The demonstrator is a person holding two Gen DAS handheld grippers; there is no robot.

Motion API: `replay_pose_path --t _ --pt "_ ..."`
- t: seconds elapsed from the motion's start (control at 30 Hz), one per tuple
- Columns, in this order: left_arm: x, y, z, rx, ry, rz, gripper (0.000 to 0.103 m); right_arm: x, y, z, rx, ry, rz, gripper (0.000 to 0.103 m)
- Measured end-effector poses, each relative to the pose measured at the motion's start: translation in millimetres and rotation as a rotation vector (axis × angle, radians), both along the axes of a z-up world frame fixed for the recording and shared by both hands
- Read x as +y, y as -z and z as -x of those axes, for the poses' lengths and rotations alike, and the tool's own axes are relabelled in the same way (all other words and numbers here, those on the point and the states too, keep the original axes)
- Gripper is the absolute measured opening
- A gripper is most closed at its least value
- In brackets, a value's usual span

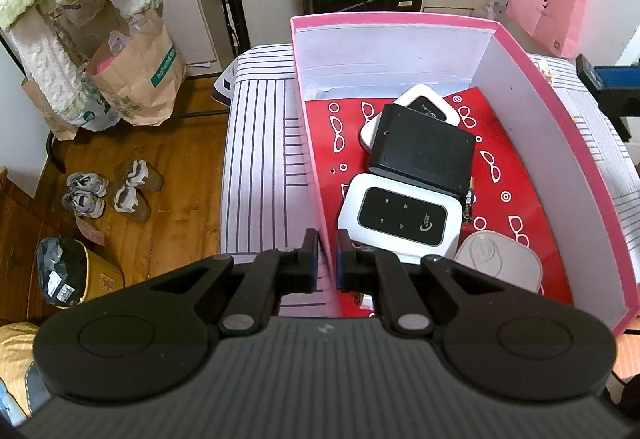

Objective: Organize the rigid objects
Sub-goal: 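Carry the black phone battery into the box and release it on the router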

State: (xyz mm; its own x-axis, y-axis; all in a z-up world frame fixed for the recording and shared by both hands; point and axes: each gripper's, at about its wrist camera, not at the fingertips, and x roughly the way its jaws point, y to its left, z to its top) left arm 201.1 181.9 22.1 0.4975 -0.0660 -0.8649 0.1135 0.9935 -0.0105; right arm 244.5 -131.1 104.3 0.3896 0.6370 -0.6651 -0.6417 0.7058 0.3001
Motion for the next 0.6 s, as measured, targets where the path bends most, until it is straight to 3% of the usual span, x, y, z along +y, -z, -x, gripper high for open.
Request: replay_pose_path --t 0.27,0.53,0.6 --pt "3.7 0.9 0.8 -0.004 0.027 0.017 0.008 75.6 11.7 -0.4 0.126 -0.204 0.028 0.054" --pt "3.0 0.9 1.4 -0.009 0.044 0.011 0.009 137.7 51.4 -7.9 0.205 -0.3 0.209 0.054" --pt "3.7 1.1 1.4 -0.01 0.047 0.012 0.009 147.4 55.9 -9.5 0.208 -0.309 0.245 0.046"
